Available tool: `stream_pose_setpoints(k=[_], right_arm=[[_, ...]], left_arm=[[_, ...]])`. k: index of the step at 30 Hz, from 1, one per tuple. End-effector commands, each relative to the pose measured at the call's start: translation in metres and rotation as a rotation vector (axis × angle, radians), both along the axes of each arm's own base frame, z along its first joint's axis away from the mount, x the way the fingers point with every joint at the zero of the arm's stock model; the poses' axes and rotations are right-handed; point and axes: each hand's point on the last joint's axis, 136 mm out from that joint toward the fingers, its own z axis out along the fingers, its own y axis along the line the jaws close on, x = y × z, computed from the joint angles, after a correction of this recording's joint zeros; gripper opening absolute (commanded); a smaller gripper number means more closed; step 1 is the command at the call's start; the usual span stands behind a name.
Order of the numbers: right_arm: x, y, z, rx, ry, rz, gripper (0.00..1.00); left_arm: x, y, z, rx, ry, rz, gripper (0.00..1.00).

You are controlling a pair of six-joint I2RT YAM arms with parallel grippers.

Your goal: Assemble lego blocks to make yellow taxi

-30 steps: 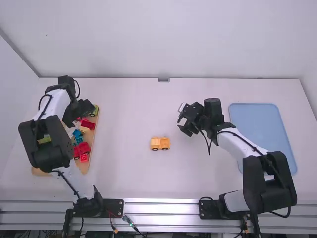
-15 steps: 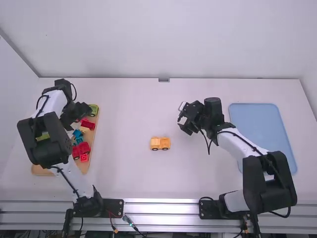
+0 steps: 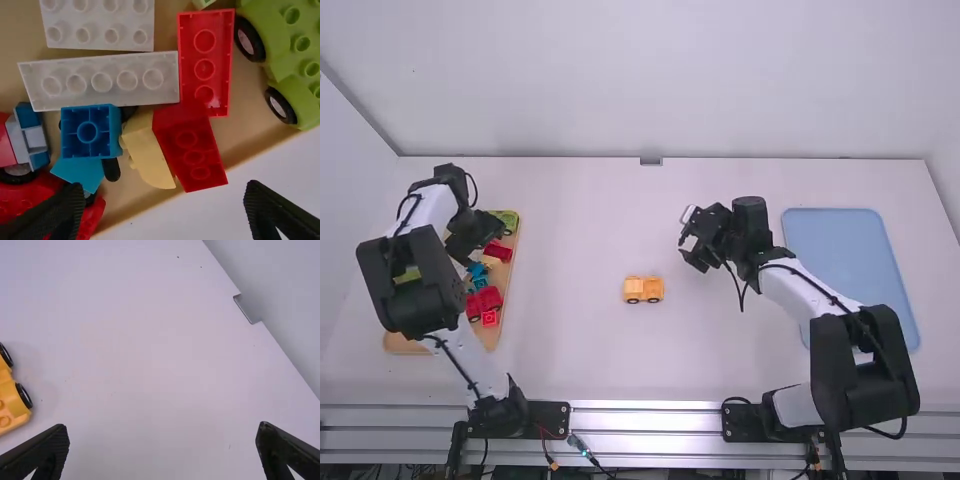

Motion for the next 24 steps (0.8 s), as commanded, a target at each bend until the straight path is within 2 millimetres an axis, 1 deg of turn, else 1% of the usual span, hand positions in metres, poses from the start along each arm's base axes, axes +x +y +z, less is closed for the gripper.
stream_pose_setpoints(k=[1, 4, 7, 11, 13, 17, 19, 21, 24], right_arm=[[0.001, -0.002, 0.006, 0.008, -0.011, -0.011, 0.99], [0.001, -0.002, 0.005, 0.007, -0.008, -0.010, 0.99], [0.000, -0.002, 0.005, 0.007, -0.006, -0.011, 0.99], [0.000, -0.002, 0.004, 0.006, -0.003, -0.011, 0.99], [0.000, -0.002, 0.005, 0.006, -0.004, -0.010, 0.99], [0.000, -0.002, 0.004, 0.006, -0.002, -0.010, 0.99], [0.000, -0.002, 0.004, 0.005, 0.000, -0.011, 0.99], [-0.001, -0.002, 0.004, 0.005, 0.000, -0.010, 0.99], [-0.001, -0.002, 0.004, 0.005, 0.000, -0.010, 0.99]], left_arm=[[-0.005, -0.002, -0.001, 0.002, 0.014, 0.032, 0.82], [-0.007, 0.000, -0.002, 0.013, 0.020, 0.079, 0.82], [-0.008, 0.000, -0.004, 0.009, 0.022, 0.095, 0.86], [-0.008, -0.001, -0.010, 0.011, 0.017, 0.089, 0.83], [-0.009, -0.002, -0.014, 0.011, 0.013, 0.090, 0.79], [-0.008, -0.001, -0.018, 0.014, 0.006, 0.090, 0.64], [-0.008, -0.001, -0.019, 0.016, 0.006, 0.091, 0.54], [-0.010, -0.001, -0.020, 0.015, 0.009, 0.091, 0.54], [-0.012, 0.002, -0.020, 0.026, 0.016, 0.097, 0.49]])
